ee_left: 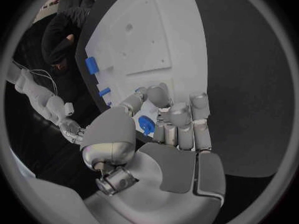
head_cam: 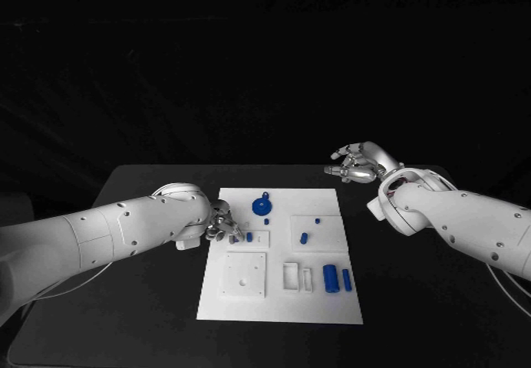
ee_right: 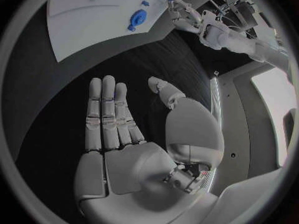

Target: Assemble the parts on the task board

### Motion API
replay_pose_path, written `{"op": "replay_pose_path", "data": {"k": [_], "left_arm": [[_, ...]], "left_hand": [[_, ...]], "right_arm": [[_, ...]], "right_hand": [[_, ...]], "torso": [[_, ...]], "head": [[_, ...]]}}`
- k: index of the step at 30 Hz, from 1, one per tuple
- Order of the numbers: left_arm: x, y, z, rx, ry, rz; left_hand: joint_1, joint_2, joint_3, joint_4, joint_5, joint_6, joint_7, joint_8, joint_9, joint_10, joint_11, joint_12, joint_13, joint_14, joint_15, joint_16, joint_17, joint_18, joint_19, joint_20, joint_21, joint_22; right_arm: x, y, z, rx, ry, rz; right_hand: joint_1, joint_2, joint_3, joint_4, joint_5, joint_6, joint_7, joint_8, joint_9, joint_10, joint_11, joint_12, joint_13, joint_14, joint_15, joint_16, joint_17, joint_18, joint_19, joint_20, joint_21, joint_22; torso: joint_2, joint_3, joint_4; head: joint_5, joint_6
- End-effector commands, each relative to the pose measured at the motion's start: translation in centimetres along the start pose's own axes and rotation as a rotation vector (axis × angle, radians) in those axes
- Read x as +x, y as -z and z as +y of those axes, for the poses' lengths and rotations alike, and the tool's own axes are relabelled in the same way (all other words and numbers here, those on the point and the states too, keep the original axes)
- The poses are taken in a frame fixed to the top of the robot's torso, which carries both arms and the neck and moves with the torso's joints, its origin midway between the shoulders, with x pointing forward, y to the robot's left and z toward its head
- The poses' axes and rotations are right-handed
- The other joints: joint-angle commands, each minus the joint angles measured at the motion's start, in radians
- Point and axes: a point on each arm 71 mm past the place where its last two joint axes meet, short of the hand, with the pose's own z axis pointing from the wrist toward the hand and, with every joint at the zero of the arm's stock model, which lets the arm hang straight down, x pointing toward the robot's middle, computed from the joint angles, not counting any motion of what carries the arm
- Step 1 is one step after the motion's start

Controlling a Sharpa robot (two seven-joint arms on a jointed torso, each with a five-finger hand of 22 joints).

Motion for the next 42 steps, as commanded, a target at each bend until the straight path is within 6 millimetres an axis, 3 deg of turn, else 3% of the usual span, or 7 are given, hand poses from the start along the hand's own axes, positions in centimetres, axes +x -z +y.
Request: {"op": "replay_pose_path", "data": {"k": [1, 14, 18, 30, 34, 37, 42], "left_arm": [[0.7, -0.2, -0.2, 0.012, -0.007, 0.026], [0.9, -0.1, -0.3, 0.023, -0.006, 0.031], [0.8, -0.1, -0.2, 0.021, -0.001, 0.021], [0.7, 0.1, -0.1, 0.036, 0.037, 0.003], [0.8, 0.2, 0.1, 0.041, 0.043, 0.006], [0.8, 0.3, 0.3, 0.041, 0.051, 0.003], [0.8, 0.5, 0.7, 0.04, 0.062, -0.001]], "left_hand": [[0.012, 0.008, 0.003, -0.009, -0.006, -0.007, 0.004, 0.006, 0.004, -0.005, -0.001, 0.004, 0.001, -0.002, -0.003, -0.005, 0.001, -0.002, -0.003, -0.115, -0.006, 0.002], [0.103, 0.074, 0.028, -0.085, 0.043, -0.017, 0.01, -0.003, 0.003, -0.005, 0.005, 0.004, 0.001, -0.004, 0.004, -0.006, 0.001, -0.008, -0.001, -0.111, -0.008, 0.006], [0.103, 0.089, 0.026, -0.096, 0.09, -0.031, 0.015, -0.013, -0.001, -0.007, 0.01, 0.003, 0.002, -0.005, 0.008, -0.007, 0.0, -0.01, -0.001, -0.109, -0.009, 0.007], [0.092, 0.165, 0.029, -0.111, 0.151, -0.047, 0.022, -0.024, -0.006, -0.012, 0.016, 0.003, 0.002, -0.007, 0.014, -0.01, -0.001, -0.013, -0.003, -0.105, -0.011, 0.01], [0.082, 0.178, 0.027, -0.116, 0.168, -0.044, 0.022, -0.024, -0.006, -0.012, 0.016, 0.004, 0.003, -0.007, 0.014, -0.01, -0.001, -0.013, -0.003, -0.104, -0.011, 0.012], [0.071, 0.188, 0.027, -0.126, 0.207, -0.042, 0.021, -0.022, -0.004, -0.013, 0.015, 0.004, 0.003, -0.007, 0.013, -0.01, -0.001, -0.013, -0.004, -0.104, -0.011, 0.013], [0.06, 0.199, 0.027, -0.126, 0.218, -0.037, 0.02, -0.018, 0.0, -0.014, 0.014, 0.003, 0.002, -0.008, 0.012, -0.011, -0.002, -0.014, -0.004, -0.103, -0.012, 0.014]], "right_arm": [[0.1, 0.0, 0.1, -0.011, 0.001, 0.01], [0.1, 0.0, 0.1, -0.012, 0.001, 0.01], [0.1, 0.0, 0.1, -0.011, 0.001, 0.01], [0.2, 0.0, 0.0, -0.01, 0.002, 0.013], [0.2, 0.0, 0.0, -0.009, 0.001, 0.014], [0.2, 0.0, 0.0, -0.008, 0.001, 0.015], [0.2, 0.0, -0.1, -0.007, 0.002, 0.015]], "right_hand": [[-0.002, 0.003, -0.004, 0.002, 0.003, 0.008, 0.001, 0.005, -0.001, -0.026, -0.006, 0.004, -0.002, 0.007, 0.0, -0.006, 0.001, 0.014, 0.001, 0.0, -0.006, 0.002], [-0.003, 0.004, -0.004, 0.002, 0.003, 0.008, 0.001, 0.005, -0.001, -0.026, -0.006, 0.005, -0.002, 0.008, 0.0, -0.007, 0.002, 0.014, 0.001, 0.0, -0.007, 0.002], [-0.003, 0.004, -0.004, 0.002, 0.003, 0.008, 0.001, 0.005, -0.001, -0.026, -0.006, 0.005, -0.002, 0.008, 0.0, -0.007, 0.002, 0.014, 0.001, 0.0, -0.007, 0.002], [-0.003, 0.004, -0.004, 0.002, 0.004, 0.008, 0.001, 0.005, -0.001, -0.026, -0.006, 0.005, -0.003, 0.008, 0.0, -0.007, 0.003, 0.014, 0.002, 0.0, -0.007, 0.002], [-0.003, 0.004, -0.004, 0.002, 0.004, 0.008, 0.001, 0.005, -0.001, -0.026, -0.006, 0.005, -0.003, 0.008, 0.0, -0.008, 0.003, 0.014, 0.002, 0.0, -0.007, 0.003], [-0.003, 0.004, -0.004, 0.002, 0.004, 0.008, 0.001, 0.005, -0.001, -0.026, -0.006, 0.006, -0.003, 0.008, 0.0, -0.008, 0.004, 0.014, 0.002, 0.0, -0.007, 0.003], [-0.003, 0.004, -0.004, 0.002, 0.004, 0.008, 0.001, 0.005, -0.002, -0.026, -0.006, 0.006, -0.003, 0.008, 0.0, -0.008, 0.004, 0.014, 0.002, 0.0, -0.007, 0.003]], "torso": [[-0.001, 0.0002, 0.0002], [-0.001, 0.0008, 0.0001], [-0.001, 0.001, 0.0001], [-0.001, 0.0005, 0.0001], [-0.001, 0.0005, -0.0005], [-0.001, 0.0007, -0.0003], [-0.001, 0.0007, 0.0003]], "head": [[0.0, -0.001], [-0.002, -0.002], [-0.002, -0.001], [-0.003, 0.001], [-0.002, 0.001], [-0.002, 0.001], [-0.003, 0.002]]}}
